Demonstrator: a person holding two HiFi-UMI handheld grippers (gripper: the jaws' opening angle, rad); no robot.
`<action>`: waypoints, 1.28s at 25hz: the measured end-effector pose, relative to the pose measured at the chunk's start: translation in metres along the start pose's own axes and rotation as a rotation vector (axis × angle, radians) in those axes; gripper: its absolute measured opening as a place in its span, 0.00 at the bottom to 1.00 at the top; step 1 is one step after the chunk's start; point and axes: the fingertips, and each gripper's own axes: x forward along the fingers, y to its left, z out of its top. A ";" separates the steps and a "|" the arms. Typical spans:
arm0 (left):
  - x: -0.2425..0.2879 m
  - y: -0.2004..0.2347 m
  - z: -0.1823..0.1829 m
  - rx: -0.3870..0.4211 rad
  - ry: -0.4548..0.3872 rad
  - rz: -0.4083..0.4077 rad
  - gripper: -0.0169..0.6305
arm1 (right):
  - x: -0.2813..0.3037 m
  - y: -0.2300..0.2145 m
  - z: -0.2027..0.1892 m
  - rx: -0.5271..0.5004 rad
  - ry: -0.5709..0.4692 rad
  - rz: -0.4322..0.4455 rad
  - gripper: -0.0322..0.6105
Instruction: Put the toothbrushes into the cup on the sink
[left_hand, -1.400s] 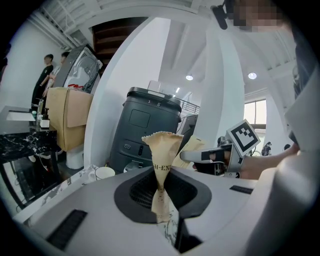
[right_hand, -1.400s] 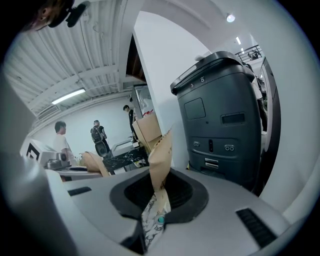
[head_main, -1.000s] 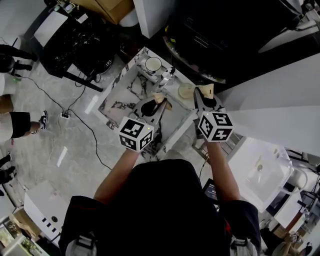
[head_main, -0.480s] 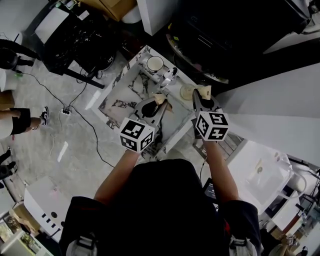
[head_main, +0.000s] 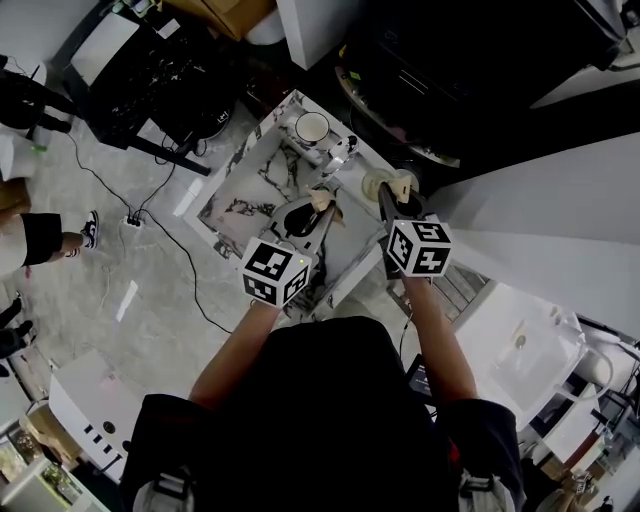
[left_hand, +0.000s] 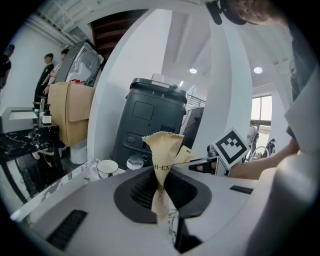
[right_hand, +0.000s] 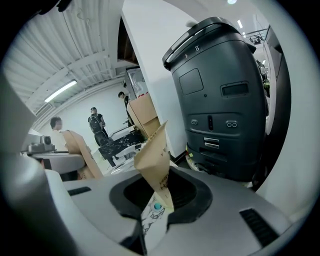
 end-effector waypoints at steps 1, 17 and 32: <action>0.000 0.000 0.000 -0.001 0.000 -0.002 0.10 | 0.001 0.000 0.000 0.001 0.003 0.000 0.16; -0.005 0.002 -0.001 -0.017 -0.004 -0.016 0.10 | 0.000 -0.001 -0.002 0.026 0.009 -0.022 0.25; -0.019 -0.005 0.001 -0.002 -0.014 -0.040 0.10 | -0.018 0.002 0.003 0.029 -0.012 -0.057 0.29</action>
